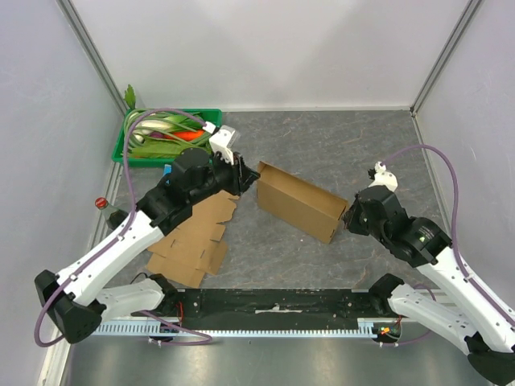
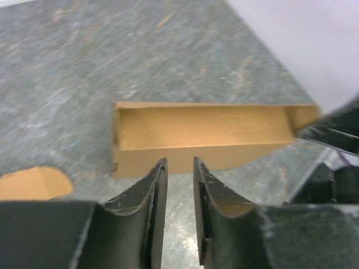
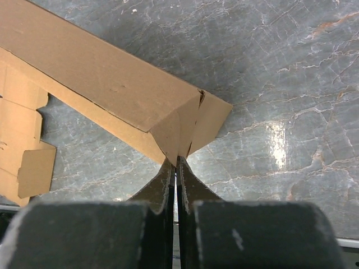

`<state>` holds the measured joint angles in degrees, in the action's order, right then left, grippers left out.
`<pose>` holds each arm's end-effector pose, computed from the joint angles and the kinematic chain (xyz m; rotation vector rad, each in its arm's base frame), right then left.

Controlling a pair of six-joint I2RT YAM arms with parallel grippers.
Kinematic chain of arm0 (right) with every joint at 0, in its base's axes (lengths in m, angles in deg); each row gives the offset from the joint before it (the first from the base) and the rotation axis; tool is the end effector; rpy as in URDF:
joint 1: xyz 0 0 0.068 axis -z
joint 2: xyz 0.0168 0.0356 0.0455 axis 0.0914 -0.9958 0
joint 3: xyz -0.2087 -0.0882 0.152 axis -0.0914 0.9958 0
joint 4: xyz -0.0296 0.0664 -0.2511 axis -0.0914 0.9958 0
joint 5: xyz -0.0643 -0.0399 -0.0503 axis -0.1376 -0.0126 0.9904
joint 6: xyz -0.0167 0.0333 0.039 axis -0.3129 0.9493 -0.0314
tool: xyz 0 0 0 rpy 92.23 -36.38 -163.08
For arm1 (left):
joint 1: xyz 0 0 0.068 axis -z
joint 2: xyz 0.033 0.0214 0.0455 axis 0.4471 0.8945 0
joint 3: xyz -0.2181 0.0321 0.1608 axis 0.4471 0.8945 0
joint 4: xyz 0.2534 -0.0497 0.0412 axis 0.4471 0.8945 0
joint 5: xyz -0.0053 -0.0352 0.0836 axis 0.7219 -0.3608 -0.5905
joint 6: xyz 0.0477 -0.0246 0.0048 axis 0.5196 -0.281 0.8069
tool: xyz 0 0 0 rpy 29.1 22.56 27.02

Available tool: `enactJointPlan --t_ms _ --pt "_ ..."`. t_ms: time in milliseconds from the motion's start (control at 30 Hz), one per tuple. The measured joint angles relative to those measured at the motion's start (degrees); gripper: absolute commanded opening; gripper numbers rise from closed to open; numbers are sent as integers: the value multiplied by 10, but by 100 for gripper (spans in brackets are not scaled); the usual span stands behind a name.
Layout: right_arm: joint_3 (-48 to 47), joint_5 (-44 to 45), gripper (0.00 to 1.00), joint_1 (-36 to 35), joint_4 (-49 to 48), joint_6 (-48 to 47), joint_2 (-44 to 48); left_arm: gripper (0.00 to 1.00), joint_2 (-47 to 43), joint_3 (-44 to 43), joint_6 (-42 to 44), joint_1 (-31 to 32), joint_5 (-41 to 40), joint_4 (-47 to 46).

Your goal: Fold the paper box

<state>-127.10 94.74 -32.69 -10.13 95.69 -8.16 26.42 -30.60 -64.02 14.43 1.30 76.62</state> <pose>0.1153 0.0762 0.3220 0.3964 2.2816 0.4350 0.1900 -0.1669 0.3750 0.4525 1.9074 -0.7076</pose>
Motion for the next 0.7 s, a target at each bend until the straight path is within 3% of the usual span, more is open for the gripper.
enactJointPlan --t_ms 133,267,500,700 --pt "0 0 11 0 0 -14 -4 15 -3 36 -38 31 59 -78" --pt "0 2 20 0 4 -21 -9 11 74 42 -54 111 68 -154" --pt "-6 10 29 0 27 -37 -27 8 138 59 -69 187 48 -227" --pt "-30 28 35 0 48 -56 -30 8 157 60 -69 207 12 -277"
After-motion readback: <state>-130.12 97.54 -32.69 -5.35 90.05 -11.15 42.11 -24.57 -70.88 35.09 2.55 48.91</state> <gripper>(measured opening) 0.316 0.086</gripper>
